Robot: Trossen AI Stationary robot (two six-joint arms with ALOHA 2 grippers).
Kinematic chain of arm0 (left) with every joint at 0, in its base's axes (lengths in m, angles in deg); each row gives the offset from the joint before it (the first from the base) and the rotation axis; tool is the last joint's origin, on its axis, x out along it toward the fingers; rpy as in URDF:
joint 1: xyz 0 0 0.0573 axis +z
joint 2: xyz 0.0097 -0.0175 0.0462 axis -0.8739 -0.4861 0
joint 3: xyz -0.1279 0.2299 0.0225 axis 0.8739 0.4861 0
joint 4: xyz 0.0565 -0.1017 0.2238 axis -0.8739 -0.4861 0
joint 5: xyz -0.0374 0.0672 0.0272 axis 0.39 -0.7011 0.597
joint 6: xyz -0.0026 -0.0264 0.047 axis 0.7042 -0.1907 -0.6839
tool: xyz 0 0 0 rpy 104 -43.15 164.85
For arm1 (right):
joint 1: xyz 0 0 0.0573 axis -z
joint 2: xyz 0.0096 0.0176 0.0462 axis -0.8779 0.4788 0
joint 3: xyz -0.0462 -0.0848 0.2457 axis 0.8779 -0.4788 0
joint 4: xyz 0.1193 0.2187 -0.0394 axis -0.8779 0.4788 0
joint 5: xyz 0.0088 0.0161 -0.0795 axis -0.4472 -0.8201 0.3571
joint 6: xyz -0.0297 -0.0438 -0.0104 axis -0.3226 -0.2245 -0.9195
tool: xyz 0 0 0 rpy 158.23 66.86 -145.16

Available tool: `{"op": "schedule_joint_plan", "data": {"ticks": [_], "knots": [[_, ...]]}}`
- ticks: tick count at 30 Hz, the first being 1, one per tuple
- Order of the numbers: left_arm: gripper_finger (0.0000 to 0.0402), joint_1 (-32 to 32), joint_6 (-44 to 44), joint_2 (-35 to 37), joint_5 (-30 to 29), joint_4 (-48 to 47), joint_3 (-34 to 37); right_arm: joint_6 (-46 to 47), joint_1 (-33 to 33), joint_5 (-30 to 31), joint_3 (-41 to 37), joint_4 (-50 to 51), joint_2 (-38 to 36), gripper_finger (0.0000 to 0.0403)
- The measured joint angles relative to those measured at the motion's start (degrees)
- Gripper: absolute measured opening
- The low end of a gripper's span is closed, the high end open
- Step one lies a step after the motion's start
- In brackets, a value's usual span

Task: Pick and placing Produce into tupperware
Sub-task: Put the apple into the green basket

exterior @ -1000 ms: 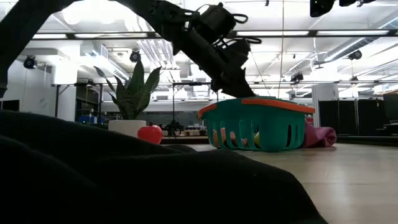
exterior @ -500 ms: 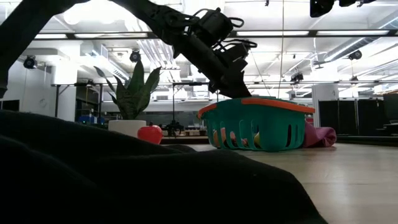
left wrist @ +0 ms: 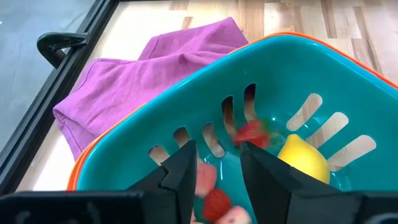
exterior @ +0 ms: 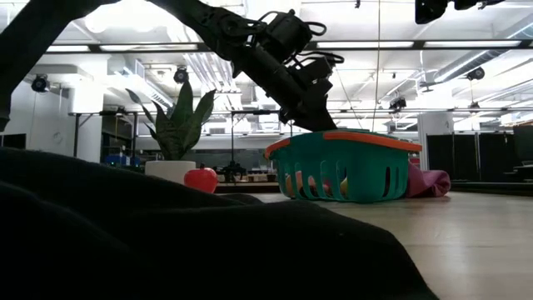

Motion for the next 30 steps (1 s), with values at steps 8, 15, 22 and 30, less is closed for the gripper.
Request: {"op": "schedule_joint_plan", "data": {"ticks": [8,15,22,30], "knots": [[0.0109,-0.08,0.16,0.46,-0.05,-1.01,-0.15,0.0,0.0,0.0,0.0,0.2,0.0,0.0011],[0.0109,-4.18,2.85,8.14,1.06,-9.54,0.04,0.03,-0.01,0.0,0.0,2.01,-0.02,0.0011],[0.0109,-10.2,2.88,17.36,0.81,-20.04,2.7,0.2,0.0,-0.02,-0.01,2.13,0.0,0.0011],[0.0119,-11.68,4.38,21.52,-0.75,-20.11,4.63,0.2,-0.02,-0.02,-0.02,1.99,0.0,0.0011]]}}
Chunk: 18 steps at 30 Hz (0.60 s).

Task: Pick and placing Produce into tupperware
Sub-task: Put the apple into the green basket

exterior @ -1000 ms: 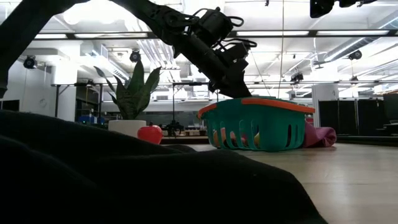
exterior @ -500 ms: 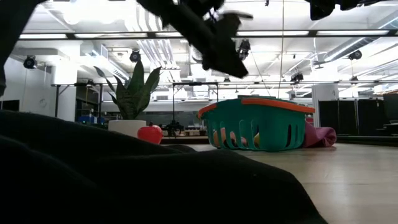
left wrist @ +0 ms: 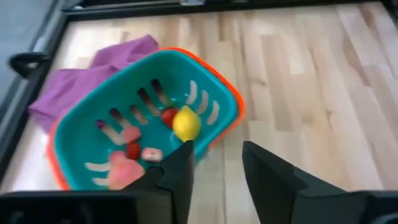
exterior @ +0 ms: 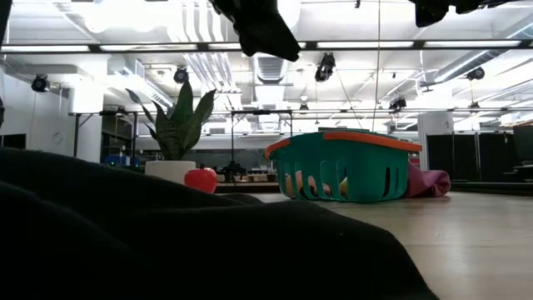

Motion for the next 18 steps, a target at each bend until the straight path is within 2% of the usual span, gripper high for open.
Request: {"op": "schedule_joint_plan", "data": {"ticks": [4,12,15,18], "knots": [[0.0171,0.05,0.03,0.38,-0.86,3.86,0.28,0.46,0.0,0.0,0.0,-0.02,0.0,0.0011],[0.0348,0.01,-0.21,0.0,-2.65,25.45,1.7,0.46,0.0,0.0,0.0,-0.26,0.0,0.0011],[0.0385,0.28,-0.25,0.12,-4.99,30.65,1.68,0.46,0.0,0.0,0.0,-0.26,0.0,0.0011],[0.0396,0.32,-0.01,0.44,-5.29,36.78,1.68,0.46,0.0,0.0,0.0,-0.24,0.0,0.0011]]}}
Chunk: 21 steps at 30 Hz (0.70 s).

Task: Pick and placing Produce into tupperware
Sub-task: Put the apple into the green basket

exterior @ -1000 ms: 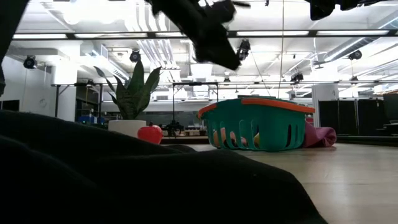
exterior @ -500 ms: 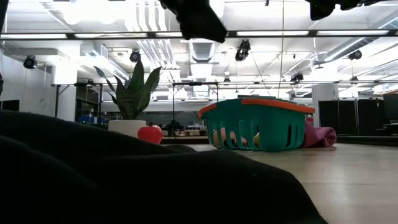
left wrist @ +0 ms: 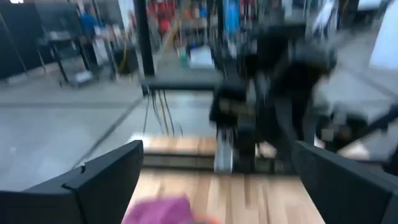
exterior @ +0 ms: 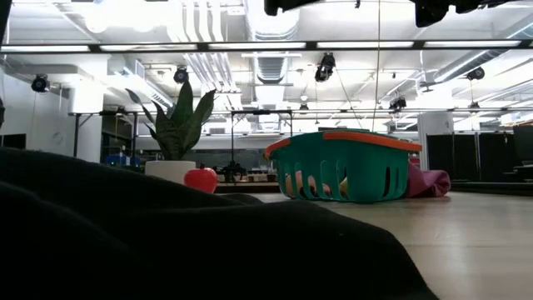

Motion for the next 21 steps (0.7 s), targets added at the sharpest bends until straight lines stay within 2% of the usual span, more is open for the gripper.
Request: {"op": "schedule_joint_plan", "data": {"ticks": [5,21], "knots": [[0.0398,-0.36,-1.65,0.98,0.42,4.84,0.0,0.0,0.0,0.0,0.0,0.0,0.0,0.0011],[0.0398,-3.17,-3.66,2.0,-0.13,-9.46,0.07,-0.02,0.02,0.0,0.0,0.09,0.02,0.0011]]}}
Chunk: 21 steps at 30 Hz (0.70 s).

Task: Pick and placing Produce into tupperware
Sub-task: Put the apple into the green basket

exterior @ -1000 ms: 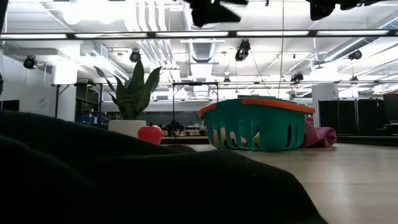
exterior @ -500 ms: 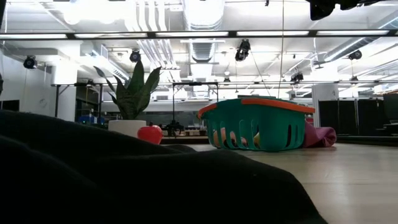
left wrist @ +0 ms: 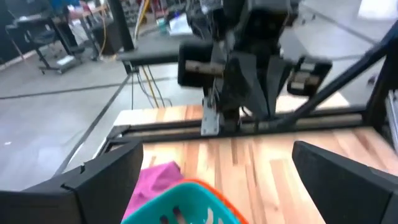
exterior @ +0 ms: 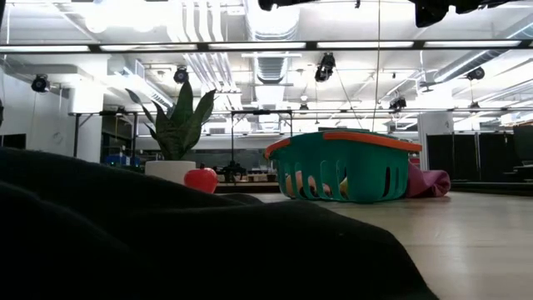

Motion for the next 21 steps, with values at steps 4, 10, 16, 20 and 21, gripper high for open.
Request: {"op": "schedule_joint_plan", "data": {"ticks": [4,10,16,20,21], "knots": [[0.0398,-1.66,-1.8,0.01,-1.0,-1.03,0.57,-0.16,-0.01,0.0,0.0,0.15,0.0,0.0011],[0.0398,-3.73,-5.59,3.0,-11.7,1.04,5.96,-4.48,-0.01,-0.07,-1.57,0.15,0.14,0.0011],[0.0398,-3.67,-3.7,12.78,-13.36,6.28,19.68,-5.26,-0.02,-0.11,-2.67,-1.57,0.76,0.0011],[0.0398,-3.61,-2.34,20.58,-13.37,14.04,30.81,-5.93,-0.01,-0.26,-2.75,-4.38,2.58,0.0012],[0.0398,-3.59,-2.34,22.11,-13.41,16.61,33.63,-6.05,0.0,-0.26,-2.71,-5.91,3.25,0.0014]]}}
